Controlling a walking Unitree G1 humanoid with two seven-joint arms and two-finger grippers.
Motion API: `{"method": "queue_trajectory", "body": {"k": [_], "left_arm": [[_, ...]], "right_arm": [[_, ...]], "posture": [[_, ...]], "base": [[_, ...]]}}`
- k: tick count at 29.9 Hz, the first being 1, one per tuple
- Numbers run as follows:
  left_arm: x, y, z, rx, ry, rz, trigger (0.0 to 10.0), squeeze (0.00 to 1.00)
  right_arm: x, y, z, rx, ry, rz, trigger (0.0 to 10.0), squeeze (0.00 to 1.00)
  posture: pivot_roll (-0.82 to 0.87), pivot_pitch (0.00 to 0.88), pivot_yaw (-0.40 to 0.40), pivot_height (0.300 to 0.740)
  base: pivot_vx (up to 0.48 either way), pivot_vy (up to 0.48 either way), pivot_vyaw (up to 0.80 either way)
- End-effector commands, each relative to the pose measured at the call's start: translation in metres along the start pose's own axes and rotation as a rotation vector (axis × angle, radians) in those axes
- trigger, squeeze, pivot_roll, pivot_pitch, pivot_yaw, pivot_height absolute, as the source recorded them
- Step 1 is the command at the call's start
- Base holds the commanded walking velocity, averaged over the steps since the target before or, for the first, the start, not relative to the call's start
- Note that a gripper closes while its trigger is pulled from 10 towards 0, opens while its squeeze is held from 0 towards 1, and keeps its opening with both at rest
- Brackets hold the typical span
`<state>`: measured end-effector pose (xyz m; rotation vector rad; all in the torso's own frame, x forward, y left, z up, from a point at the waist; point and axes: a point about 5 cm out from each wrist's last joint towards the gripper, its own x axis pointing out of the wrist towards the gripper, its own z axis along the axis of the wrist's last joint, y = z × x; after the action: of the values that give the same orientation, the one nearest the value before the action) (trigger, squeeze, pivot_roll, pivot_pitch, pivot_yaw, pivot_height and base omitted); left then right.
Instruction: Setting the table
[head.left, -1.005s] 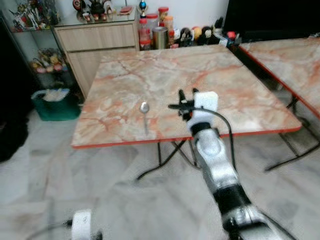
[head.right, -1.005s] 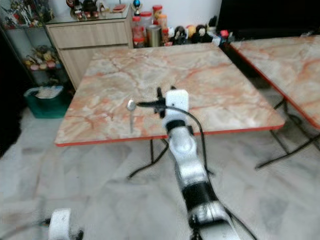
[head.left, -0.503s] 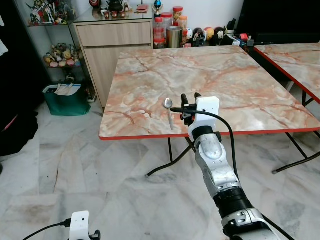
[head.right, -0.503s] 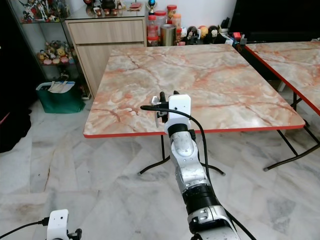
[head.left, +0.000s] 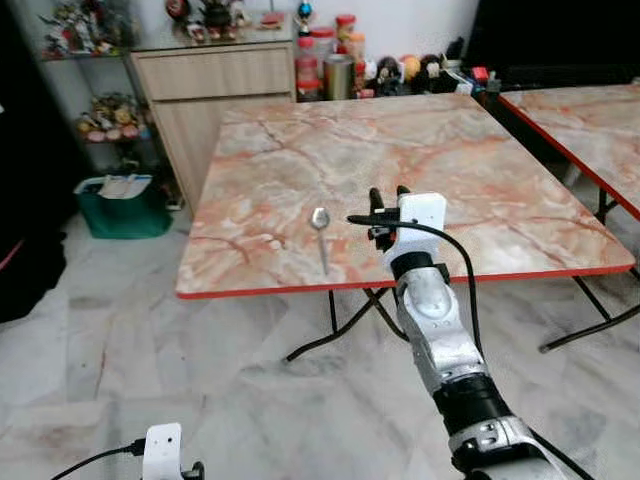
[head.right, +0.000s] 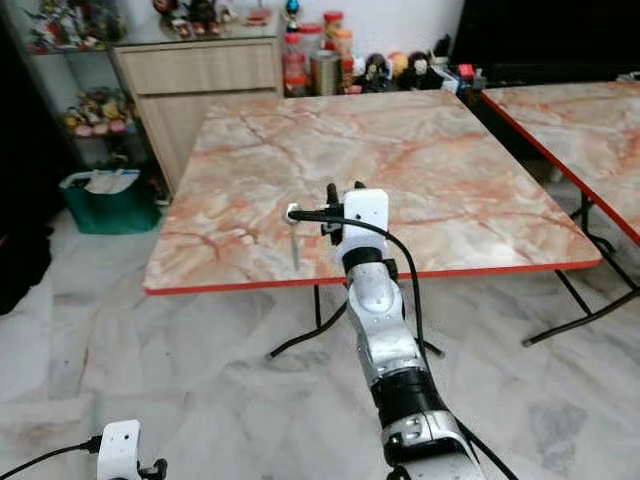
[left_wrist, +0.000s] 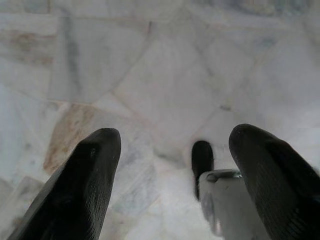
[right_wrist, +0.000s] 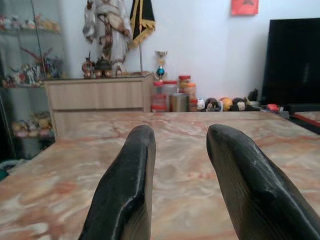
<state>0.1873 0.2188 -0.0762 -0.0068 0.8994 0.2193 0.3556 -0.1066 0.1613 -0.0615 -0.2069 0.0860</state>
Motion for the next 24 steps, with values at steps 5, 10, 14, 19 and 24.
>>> {"method": "queue_trajectory", "body": {"k": [5, 10, 14, 19, 24], "left_arm": [[-0.001, 0.007, -0.004, 0.004, 0.012, 0.025, 10.0, 0.00], [-0.001, 0.007, -0.005, 0.006, 0.015, 0.024, 10.0, 0.00], [-0.001, 0.007, -0.005, 0.009, 0.017, 0.023, 10.0, 0.00], [-0.001, 0.007, -0.006, 0.012, 0.018, 0.025, 10.0, 0.00], [-0.002, 0.006, -0.007, 0.013, 0.015, 0.022, 10.0, 0.00]], "right_arm": [[0.001, 0.012, 0.002, 0.015, -0.007, 0.033, 10.0, 0.00], [0.000, 0.012, 0.002, 0.005, -0.005, 0.035, 10.0, 0.00], [-0.001, 0.012, -0.001, 0.012, 0.010, 0.032, 10.0, 0.00], [-0.005, 0.014, -0.007, 0.012, 0.036, 0.040, 10.0, 0.00], [-0.008, 0.015, -0.010, 0.013, 0.046, 0.044, 10.0, 0.00]], "posture": [[0.01, 0.000, 0.039, 0.740], [0.00, 0.000, 0.040, 0.740], [0.00, 0.000, 0.040, 0.740], [0.00, 0.000, 0.040, 0.740], [0.00, 0.000, 0.043, 0.740]], "base": [[0.439, 0.000, 0.20], [0.446, 0.000, 0.08], [0.433, 0.000, 0.10], [0.115, 0.000, 0.00], [0.000, 0.000, 0.00]]}}
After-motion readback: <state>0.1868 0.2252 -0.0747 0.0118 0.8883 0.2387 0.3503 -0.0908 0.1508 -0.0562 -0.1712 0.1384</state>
